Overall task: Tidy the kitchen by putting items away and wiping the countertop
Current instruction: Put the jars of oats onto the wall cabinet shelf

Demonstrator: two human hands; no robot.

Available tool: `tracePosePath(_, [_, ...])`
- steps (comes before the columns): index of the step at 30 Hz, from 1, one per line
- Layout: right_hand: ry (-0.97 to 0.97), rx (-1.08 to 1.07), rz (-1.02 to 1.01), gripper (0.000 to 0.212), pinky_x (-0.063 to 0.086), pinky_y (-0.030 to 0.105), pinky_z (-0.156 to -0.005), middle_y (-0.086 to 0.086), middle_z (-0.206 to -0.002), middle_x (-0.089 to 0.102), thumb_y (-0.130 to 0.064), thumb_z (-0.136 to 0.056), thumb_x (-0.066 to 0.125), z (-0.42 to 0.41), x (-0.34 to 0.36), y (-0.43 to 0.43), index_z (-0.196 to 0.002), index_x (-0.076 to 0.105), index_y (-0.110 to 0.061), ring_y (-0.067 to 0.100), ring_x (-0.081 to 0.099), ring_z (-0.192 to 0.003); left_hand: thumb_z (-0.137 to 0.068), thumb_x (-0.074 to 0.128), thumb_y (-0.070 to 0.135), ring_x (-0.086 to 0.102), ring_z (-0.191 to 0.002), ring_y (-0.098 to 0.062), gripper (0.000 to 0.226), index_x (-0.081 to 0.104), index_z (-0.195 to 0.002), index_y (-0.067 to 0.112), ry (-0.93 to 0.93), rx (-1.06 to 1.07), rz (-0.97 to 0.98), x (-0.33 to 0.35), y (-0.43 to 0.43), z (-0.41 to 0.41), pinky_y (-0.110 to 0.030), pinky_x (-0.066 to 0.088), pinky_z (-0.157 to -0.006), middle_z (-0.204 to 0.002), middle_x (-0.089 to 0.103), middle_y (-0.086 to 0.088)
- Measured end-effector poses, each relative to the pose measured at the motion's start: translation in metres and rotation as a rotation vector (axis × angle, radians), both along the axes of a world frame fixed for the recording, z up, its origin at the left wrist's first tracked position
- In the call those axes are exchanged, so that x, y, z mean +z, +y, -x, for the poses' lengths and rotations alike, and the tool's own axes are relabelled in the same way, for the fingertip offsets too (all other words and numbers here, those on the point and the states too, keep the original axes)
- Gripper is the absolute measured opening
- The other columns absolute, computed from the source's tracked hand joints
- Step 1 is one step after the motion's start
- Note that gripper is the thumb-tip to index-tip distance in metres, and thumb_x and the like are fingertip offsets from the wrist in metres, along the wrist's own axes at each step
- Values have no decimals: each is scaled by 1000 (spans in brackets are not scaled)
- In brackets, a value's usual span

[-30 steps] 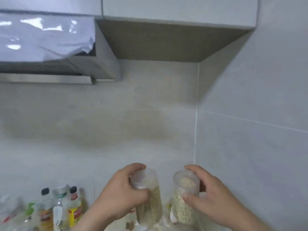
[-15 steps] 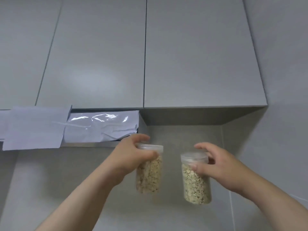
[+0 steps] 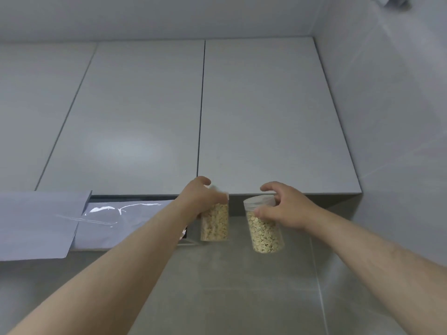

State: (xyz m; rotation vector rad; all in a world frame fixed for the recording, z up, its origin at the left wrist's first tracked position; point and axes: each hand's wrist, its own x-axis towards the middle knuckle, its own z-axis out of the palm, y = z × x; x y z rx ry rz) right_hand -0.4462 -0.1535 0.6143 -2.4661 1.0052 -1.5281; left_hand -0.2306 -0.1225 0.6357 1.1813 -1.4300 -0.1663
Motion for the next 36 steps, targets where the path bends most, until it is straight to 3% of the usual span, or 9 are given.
tracePosePath(4, [34, -55, 26, 74, 48, 31, -95, 1, -124, 59, -37, -76, 79, -5, 9, -9, -140, 45, -24, 17, 59, -110, -73, 76, 27, 61, -97, -23, 56, 46, -120, 19, -27, 32, -30, 6, -4, 3, -43, 58, -85, -106, 57, -4])
tracePosePath(8, [76, -118, 19, 78, 49, 29, -95, -4, -124, 54, -41, -74, 78, -7, 9, -15, -142, 42, -27, 15, 58, -111, -72, 77, 26, 60, -101, -26, 66, 44, -128, 16, -38, 24, -9, 7, -8, 5, -40, 57, -83, -112, 55, -6])
tracePosePath(12, [75, -128, 1, 79, 50, 29, -94, -4, -125, 53, -41, -73, 78, -6, 7, -18, -142, 42, -25, 15, 57, -112, -70, 79, 23, 61, -99, -25, 59, 46, -119, 16, -16, -35, -16, 6, -9, 10, -45, 56, -90, -112, 57, -8])
tracePosePath(21, [46, -132, 2, 77, 49, 27, -89, -3, -125, 53, -39, -74, 78, -5, 6, -14, -141, 43, -23, 15, 57, -110, -63, 82, 27, 60, -102, -26, 84, 40, -135, 14, 81, -118, -10, 4, -8, 6, -43, 56, -86, -115, 56, -9])
tracePosePath(26, [17, -146, 4, 77, 48, 26, -88, -4, -122, 53, -40, -73, 78, -3, 7, -12, -140, 44, -25, 15, 58, -109, -76, 78, 23, 59, -91, -20, 73, 39, -137, 14, 187, -145, 70, 2, -10, 10, -31, 52, -66, -109, 55, -7])
tracePosePath(32, [-12, -119, 4, 75, 52, 33, -92, 0, -121, 57, -40, -73, 78, 4, 11, -8, -138, 43, -29, 17, 60, -107, -76, 78, 22, 60, -91, -19, 64, 45, -130, 19, 191, -180, 152, -4, -2, 7, -32, 52, -70, -105, 56, -3])
tracePosePath(36, [-11, -95, 10, 81, 50, 29, -88, 1, -118, 59, -44, -69, 78, 8, 15, -1, -140, 42, -31, 16, 61, -102, -75, 80, 19, 63, -91, -18, 57, 48, -122, 27, 137, -218, 198, -14, 18, 0, -31, 53, -72, -104, 59, -4])
